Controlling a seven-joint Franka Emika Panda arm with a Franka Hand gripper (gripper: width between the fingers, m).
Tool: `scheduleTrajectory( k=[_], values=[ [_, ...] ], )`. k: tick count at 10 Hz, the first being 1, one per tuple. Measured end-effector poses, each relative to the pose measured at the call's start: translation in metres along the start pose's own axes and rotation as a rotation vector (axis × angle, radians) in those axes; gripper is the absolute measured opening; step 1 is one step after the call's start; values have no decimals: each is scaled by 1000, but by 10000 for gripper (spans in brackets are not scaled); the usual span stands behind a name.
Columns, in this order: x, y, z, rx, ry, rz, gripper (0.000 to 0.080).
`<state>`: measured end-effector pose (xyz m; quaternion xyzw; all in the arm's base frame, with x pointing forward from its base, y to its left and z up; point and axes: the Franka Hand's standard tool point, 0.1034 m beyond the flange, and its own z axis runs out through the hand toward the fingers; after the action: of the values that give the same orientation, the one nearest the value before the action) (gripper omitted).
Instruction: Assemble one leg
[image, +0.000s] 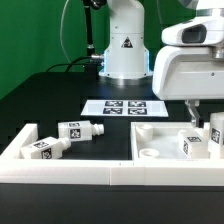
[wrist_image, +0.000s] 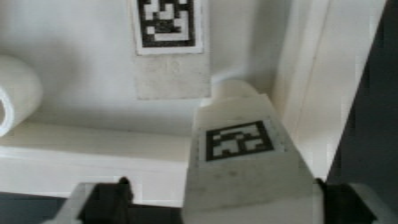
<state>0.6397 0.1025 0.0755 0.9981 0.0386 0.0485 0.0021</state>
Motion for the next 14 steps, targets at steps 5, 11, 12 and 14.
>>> scheduleTrajectory(
  k=[5,11,12,14],
  values=[
    [0,1,1,17,2,304,285],
    [-5,15,1,-11,1,693,288],
    [-5,16,1,-12,2,695,288],
    [-3,15,-9,-3,11,669,513]
  ],
)
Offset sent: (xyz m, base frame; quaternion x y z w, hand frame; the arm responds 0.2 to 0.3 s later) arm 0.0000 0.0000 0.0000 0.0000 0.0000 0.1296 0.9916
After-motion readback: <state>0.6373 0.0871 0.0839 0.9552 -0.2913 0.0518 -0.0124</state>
